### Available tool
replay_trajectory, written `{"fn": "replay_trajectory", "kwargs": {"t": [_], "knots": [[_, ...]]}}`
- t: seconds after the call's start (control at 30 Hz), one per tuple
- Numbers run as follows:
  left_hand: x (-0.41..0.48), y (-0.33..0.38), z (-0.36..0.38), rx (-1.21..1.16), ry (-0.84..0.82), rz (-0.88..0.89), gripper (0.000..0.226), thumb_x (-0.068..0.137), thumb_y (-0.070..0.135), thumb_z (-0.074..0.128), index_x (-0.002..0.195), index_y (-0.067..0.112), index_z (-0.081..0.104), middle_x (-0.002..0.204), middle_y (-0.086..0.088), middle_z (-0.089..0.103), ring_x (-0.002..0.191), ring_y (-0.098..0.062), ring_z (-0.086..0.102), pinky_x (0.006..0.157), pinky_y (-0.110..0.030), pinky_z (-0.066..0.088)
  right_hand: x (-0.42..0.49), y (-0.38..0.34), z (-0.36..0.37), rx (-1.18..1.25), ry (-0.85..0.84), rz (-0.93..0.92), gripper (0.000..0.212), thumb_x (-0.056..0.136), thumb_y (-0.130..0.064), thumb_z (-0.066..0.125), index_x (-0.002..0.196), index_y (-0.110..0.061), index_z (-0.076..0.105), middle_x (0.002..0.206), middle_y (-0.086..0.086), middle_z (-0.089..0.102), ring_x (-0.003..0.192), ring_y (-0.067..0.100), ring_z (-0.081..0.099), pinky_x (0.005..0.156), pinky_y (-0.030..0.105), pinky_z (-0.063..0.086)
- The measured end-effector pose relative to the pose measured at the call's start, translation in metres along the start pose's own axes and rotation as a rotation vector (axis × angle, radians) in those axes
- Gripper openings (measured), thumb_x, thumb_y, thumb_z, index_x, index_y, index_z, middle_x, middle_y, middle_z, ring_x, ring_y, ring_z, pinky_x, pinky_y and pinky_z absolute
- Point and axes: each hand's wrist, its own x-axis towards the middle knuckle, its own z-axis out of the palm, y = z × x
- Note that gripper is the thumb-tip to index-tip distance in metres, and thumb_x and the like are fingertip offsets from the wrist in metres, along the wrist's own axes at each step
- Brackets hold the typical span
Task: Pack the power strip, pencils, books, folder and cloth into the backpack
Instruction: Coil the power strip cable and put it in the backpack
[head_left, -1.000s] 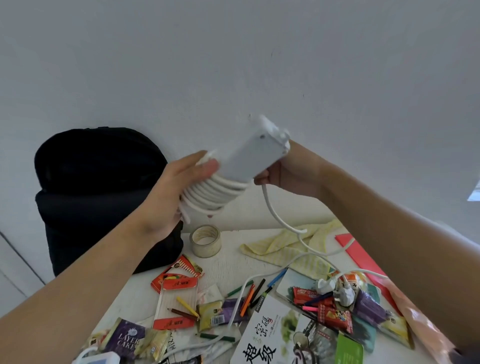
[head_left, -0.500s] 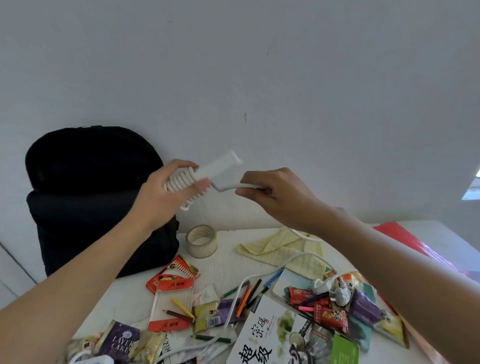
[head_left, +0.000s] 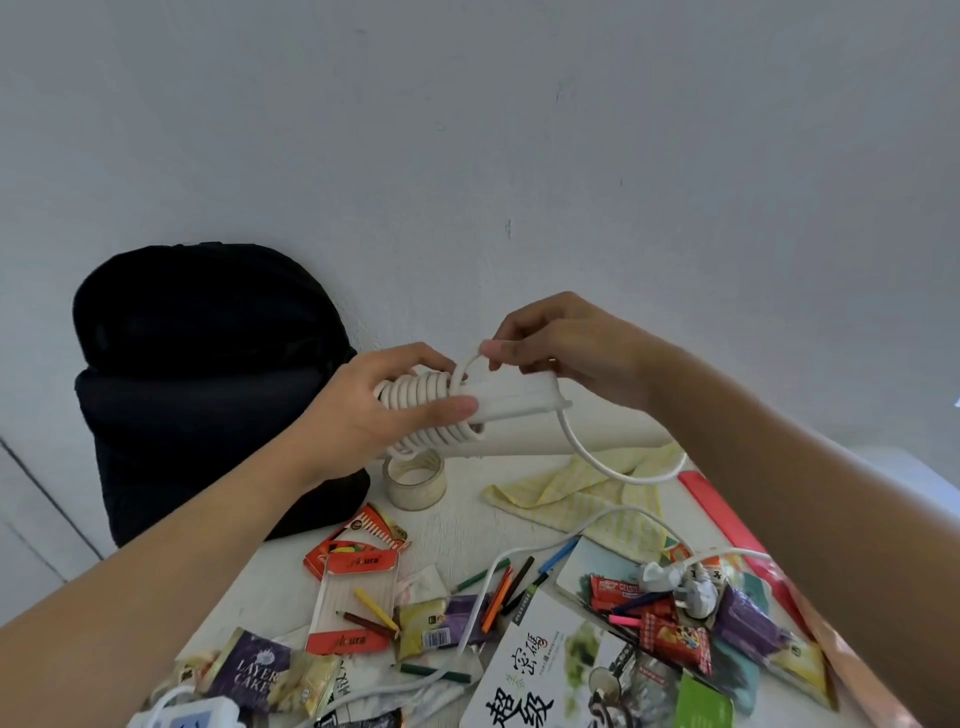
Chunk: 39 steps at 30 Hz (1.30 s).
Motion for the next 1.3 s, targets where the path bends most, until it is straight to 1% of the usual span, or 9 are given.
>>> {"fn": "replay_trajectory", "kwargs": {"t": [0.13,0.23,0.37,0.5,0.6,0.73,0.9,1.2,1.3], "knots": [[0.002,0.004,0.005,-0.301,0.012,-0.058,0.024,0.084,0.041,0.076,0.097,0.021,0.073,0.089,0.003,0.072,0.085,-0.013,0.071,0.070,-0.022,0.055,0.006,0.007,-0.009,0.361,-0.127,0.147,0.012,0.090,-0.010,0.055,0.089,-0.006,0.066,0.081,0.007,0.061,0.072,0.018,0.051,0.068,0.030,0.041],[0.006,0.005,0.007,-0.487,0.112,-0.092,0.030,0.086,0.046,0.069,0.097,0.018,0.071,0.090,-0.004,0.068,0.081,-0.022,0.067,0.068,-0.035,0.057,0.006,0.018,-0.008,0.430,-0.141,0.212,0.014,0.089,-0.020,0.055,0.087,-0.007,0.058,0.067,0.003,0.041,0.059,0.017,0.034,0.060,0.030,0.033],[0.018,0.003,-0.004,-0.761,0.256,-0.111,0.057,0.095,0.046,0.065,0.139,0.013,0.053,0.107,-0.016,0.063,0.080,-0.029,0.064,0.060,-0.039,0.056,-0.005,0.034,0.004,0.161,-0.135,0.190,0.039,0.105,-0.038,0.047,0.086,-0.007,0.061,0.061,0.001,0.032,0.052,0.015,0.025,0.052,0.027,0.026],[0.024,-0.003,-0.012,-0.395,0.313,-0.142,0.048,0.085,0.050,0.070,0.127,0.028,0.063,0.098,-0.007,0.068,0.077,-0.028,0.065,0.058,-0.038,0.056,-0.017,0.032,0.014,-0.412,0.046,-0.012,0.039,0.100,-0.043,0.055,0.073,-0.016,0.061,0.045,-0.011,0.043,0.042,0.005,0.035,0.049,0.016,0.030],[0.019,-0.013,-0.005,-0.042,0.307,-0.126,0.037,0.079,0.055,0.073,0.110,0.037,0.065,0.094,0.001,0.073,0.082,-0.024,0.073,0.071,-0.039,0.061,-0.017,0.032,0.015,-0.654,0.156,-0.258,0.032,0.100,-0.036,0.058,0.074,-0.017,0.059,0.052,-0.006,0.047,0.048,0.010,0.040,0.052,0.025,0.031],[0.010,-0.018,0.000,0.361,0.171,-0.047,0.044,0.078,0.069,0.068,0.112,0.045,0.056,0.096,0.004,0.067,0.078,-0.018,0.069,0.065,-0.040,0.063,-0.014,0.031,0.012,-0.750,0.209,-0.482,0.022,0.095,-0.036,0.064,0.088,-0.016,0.070,0.069,-0.005,0.057,0.061,0.013,0.048,0.058,0.039,0.043],[0.002,-0.013,0.003,0.459,-0.006,-0.019,0.058,0.072,0.078,0.072,0.117,0.047,0.057,0.094,0.007,0.068,0.079,-0.012,0.069,0.066,-0.040,0.062,-0.016,0.018,0.018,-0.659,0.215,-0.669,0.021,0.085,-0.033,0.074,0.089,-0.014,0.070,0.076,-0.007,0.057,0.064,0.013,0.051,0.056,0.039,0.045],[-0.004,-0.006,0.004,0.516,0.039,0.027,0.056,0.069,0.083,0.068,0.111,0.047,0.061,0.091,0.009,0.070,0.080,-0.009,0.068,0.067,-0.039,0.060,-0.010,0.006,0.012,-0.604,0.123,-0.481,0.042,0.070,-0.057,0.083,0.076,-0.019,0.066,0.068,-0.002,0.059,0.062,0.016,0.052,0.057,0.030,0.041],[-0.007,0.003,0.006,0.279,-0.035,0.045,0.051,0.071,0.069,0.076,0.111,0.038,0.068,0.097,0.006,0.073,0.086,-0.016,0.071,0.072,-0.040,0.062,-0.009,0.001,0.008,-0.543,-0.043,-0.285,0.049,0.077,-0.064,0.073,0.074,-0.016,0.062,0.065,0.000,0.056,0.057,0.012,0.048,0.056,0.030,0.037]]}}
